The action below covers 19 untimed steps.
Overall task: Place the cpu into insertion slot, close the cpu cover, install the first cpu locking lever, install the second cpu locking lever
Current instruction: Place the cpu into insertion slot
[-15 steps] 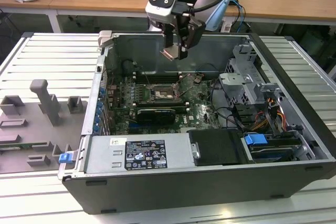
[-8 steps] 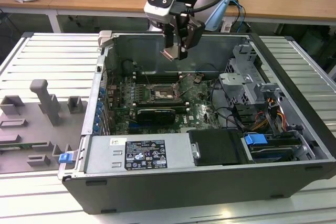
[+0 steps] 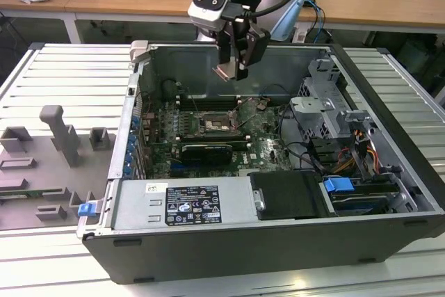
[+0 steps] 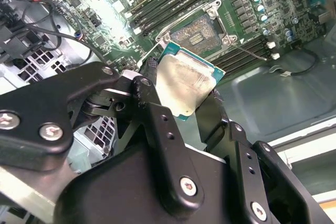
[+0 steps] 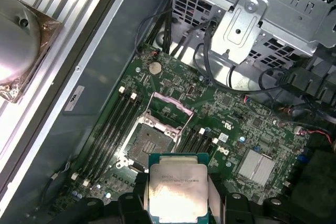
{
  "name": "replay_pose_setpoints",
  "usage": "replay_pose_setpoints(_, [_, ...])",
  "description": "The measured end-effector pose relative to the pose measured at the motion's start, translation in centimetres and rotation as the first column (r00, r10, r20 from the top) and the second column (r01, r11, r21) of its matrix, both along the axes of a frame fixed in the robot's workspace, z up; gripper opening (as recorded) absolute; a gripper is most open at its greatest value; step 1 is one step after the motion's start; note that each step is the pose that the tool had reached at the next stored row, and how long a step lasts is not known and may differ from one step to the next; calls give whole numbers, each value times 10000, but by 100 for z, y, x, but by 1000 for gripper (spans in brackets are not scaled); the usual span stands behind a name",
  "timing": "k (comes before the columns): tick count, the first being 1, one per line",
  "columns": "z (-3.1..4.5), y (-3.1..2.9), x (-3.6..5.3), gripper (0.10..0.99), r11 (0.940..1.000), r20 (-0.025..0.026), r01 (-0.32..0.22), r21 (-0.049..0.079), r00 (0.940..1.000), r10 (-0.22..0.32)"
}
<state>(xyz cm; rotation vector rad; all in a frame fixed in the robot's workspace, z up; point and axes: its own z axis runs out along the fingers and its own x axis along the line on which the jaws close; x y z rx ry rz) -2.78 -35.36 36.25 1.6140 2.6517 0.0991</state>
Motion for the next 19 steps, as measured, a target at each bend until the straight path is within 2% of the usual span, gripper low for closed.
replay_pose_setpoints(10, [-8,0,0,537,9990,1,451,1,9990,-451])
replay_pose_setpoints(19, [-15,0,0,537,9950,0,996,-3,9950,-996])
